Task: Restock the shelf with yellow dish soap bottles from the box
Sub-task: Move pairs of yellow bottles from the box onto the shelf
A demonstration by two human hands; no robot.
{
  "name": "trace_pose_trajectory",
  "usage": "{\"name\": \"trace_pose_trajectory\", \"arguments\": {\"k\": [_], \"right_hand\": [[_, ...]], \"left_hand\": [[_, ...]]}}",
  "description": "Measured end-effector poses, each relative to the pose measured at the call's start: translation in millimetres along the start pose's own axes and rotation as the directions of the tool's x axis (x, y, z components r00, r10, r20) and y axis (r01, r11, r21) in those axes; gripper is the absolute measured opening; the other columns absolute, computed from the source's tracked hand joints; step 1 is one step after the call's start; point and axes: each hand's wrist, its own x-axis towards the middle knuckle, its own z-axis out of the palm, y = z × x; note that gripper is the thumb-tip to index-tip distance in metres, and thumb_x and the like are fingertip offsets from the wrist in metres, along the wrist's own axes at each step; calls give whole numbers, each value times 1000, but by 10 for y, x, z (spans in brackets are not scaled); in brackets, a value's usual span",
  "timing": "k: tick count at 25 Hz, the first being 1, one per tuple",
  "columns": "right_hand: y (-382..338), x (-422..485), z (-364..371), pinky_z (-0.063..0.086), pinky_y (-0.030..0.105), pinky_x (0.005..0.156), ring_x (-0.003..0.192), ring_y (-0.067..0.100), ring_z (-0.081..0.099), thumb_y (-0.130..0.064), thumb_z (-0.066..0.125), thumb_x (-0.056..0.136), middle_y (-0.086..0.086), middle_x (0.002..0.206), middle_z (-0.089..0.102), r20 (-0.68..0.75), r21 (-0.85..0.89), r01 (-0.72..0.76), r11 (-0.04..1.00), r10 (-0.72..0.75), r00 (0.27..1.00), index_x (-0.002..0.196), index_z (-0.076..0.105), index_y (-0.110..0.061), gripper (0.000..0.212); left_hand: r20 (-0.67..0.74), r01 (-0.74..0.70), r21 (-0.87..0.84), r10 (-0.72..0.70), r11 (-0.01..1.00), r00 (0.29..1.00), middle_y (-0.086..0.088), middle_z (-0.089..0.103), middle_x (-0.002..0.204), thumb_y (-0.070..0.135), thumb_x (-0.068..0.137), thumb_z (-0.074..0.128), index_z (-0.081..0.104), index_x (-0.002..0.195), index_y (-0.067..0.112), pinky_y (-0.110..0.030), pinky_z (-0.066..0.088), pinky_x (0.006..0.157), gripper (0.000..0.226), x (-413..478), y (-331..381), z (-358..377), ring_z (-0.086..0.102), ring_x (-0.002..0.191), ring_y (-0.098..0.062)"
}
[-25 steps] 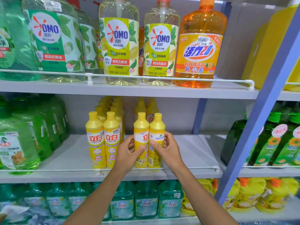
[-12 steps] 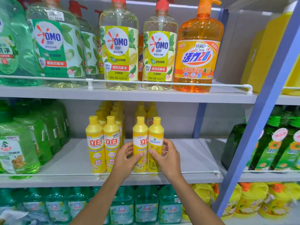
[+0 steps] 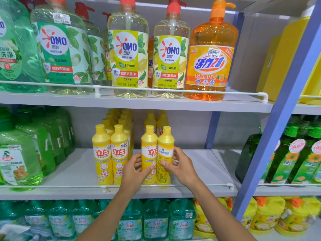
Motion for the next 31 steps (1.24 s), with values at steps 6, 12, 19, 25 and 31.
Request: {"name": "trace_pose_trajectory", "arguments": {"k": [6, 12, 19, 25, 31], "right_hand": [[56, 32, 166, 57, 24, 85, 104, 3, 65, -45, 91, 68, -16, 116, 67, -190, -76, 17, 997, -31, 981, 124, 54, -28, 69], [62, 30, -18, 54, 15, 89, 114, -1, 65, -19, 80, 85, -8, 128, 68, 85, 94, 17, 995, -25, 996, 135, 55, -19, 56], [48, 90, 210, 53, 11, 75, 99, -3, 65, -39, 92, 68, -17, 113, 67, -195, -8, -21, 1000, 18, 981, 122, 54, -26, 68], [211, 32, 59, 56, 20, 91, 111, 3, 68, -18, 81, 84, -9, 123, 70, 55, 154, -18, 988, 9, 998, 130, 56, -25, 53], [190, 84, 216, 57, 17, 80, 99, 1, 68, -29, 93, 69, -14, 112, 69, -193, 30, -49, 998, 54, 980, 122, 56, -23, 65]], "left_hand": [[63, 11, 20, -12, 1000, 998, 10, 71, 118, 22, 79, 84, 60, 129, 19, -27, 57, 94, 55, 27, 20, -40, 67, 109, -2], [28, -1, 18, 1, 1000, 1000, 10, 71, 119, 22, 78, 86, 59, 130, 18, -33, 57, 96, 59, 20, -4, -10, 67, 109, -4], [65, -14, 37, 12, 999, 998, 9, 70, 120, 19, 81, 83, 58, 131, 18, -27, 57, 94, 56, 40, -32, -17, 66, 111, -5], [84, -31, 34, 28, 999, 996, 10, 69, 121, 18, 84, 80, 56, 132, 19, -21, 56, 91, 53, 33, -57, -23, 66, 111, -1], [122, -47, 59, 39, 997, 992, 10, 68, 125, 21, 87, 77, 55, 135, 17, -23, 55, 94, 54, 74, -73, -11, 65, 115, -3]]}}
